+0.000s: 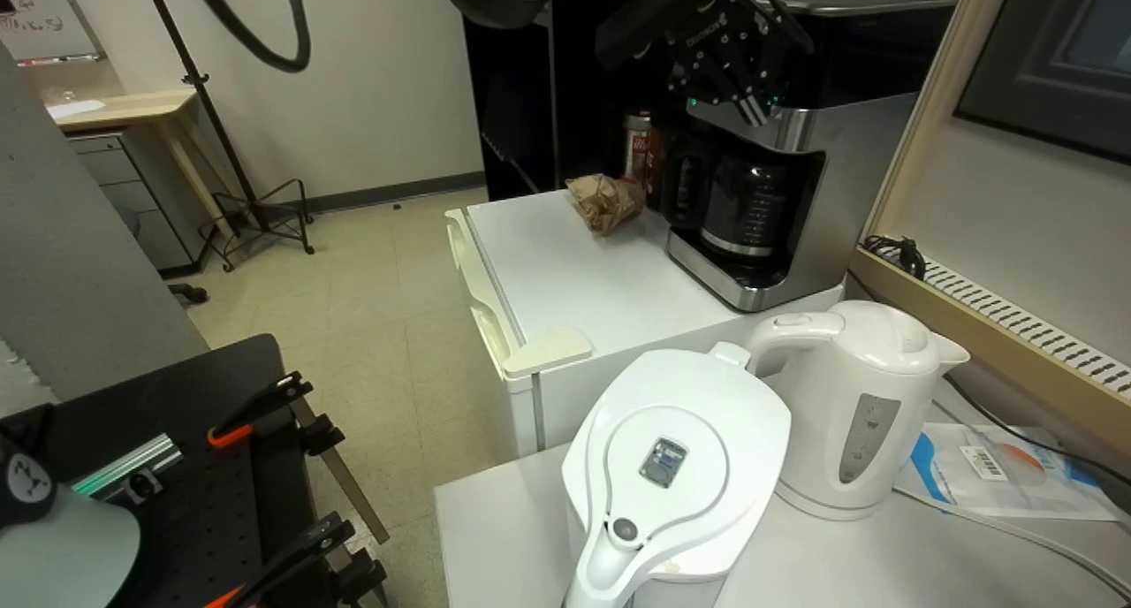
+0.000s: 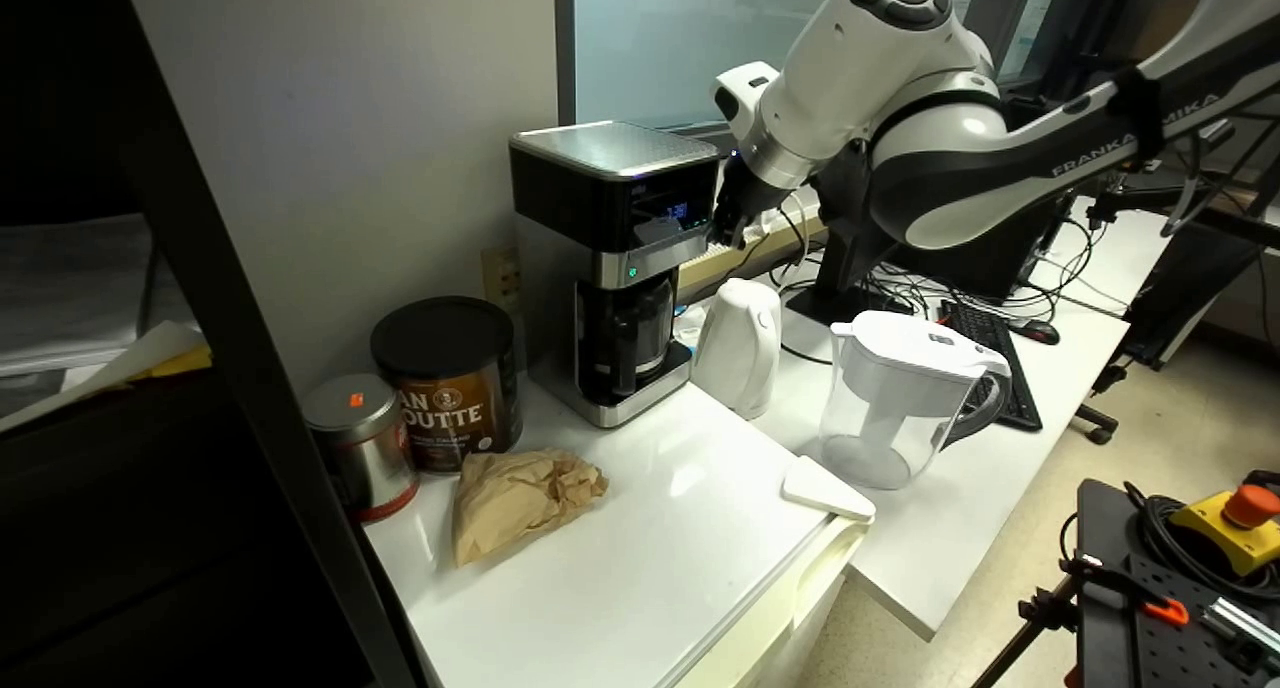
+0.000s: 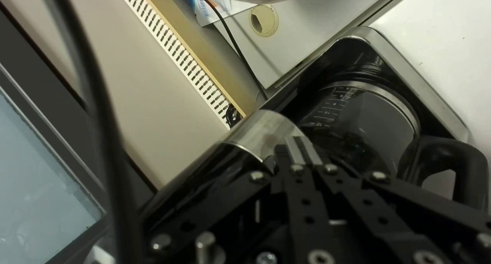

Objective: Press one of the buttons on the right side of the coffee making machine

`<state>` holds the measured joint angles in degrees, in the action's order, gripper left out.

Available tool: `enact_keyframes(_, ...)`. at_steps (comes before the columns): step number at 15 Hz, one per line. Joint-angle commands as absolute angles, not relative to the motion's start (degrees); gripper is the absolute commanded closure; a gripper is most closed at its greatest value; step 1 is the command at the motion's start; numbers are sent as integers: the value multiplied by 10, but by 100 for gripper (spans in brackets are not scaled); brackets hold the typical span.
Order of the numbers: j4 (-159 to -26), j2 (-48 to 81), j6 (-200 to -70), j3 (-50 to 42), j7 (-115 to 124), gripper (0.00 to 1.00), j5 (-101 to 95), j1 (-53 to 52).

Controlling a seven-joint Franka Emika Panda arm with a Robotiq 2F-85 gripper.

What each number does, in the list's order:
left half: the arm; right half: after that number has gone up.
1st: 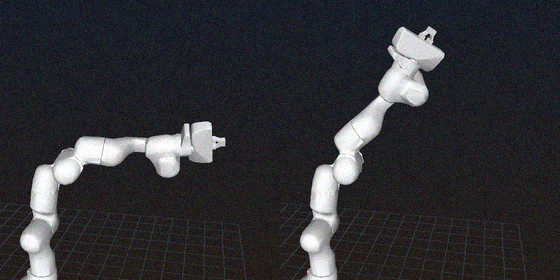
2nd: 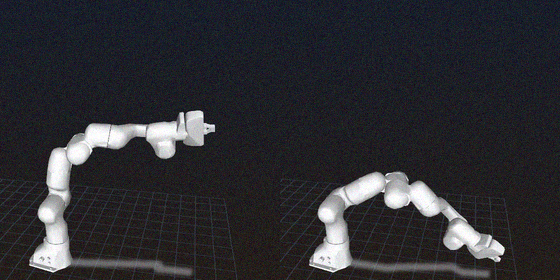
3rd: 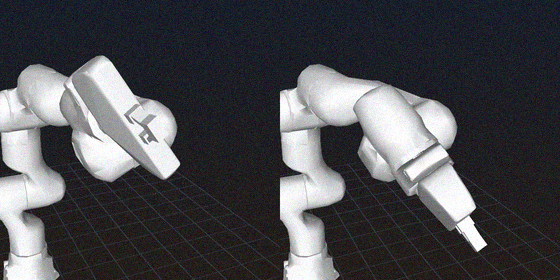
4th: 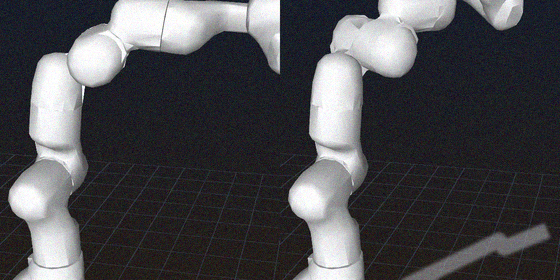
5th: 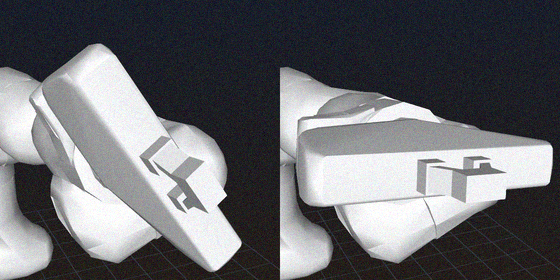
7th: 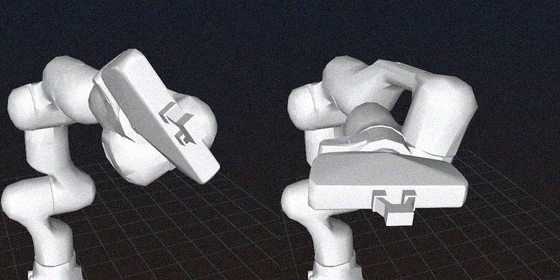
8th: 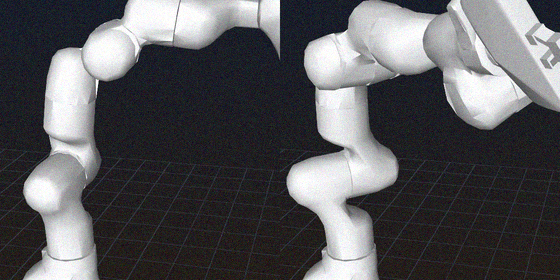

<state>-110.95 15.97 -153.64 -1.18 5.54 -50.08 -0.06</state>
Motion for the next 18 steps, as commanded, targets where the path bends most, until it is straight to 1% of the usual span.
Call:
enact_keyframes(1,-1131,142,-1534,-20,63,100,-537,-8)
enact_keyframes(10,-1249,55,-1553,-22,69,100,-727,-4)
enact_keyframes(18,-1326,-15,-1611,-20,112,100,-860,2)
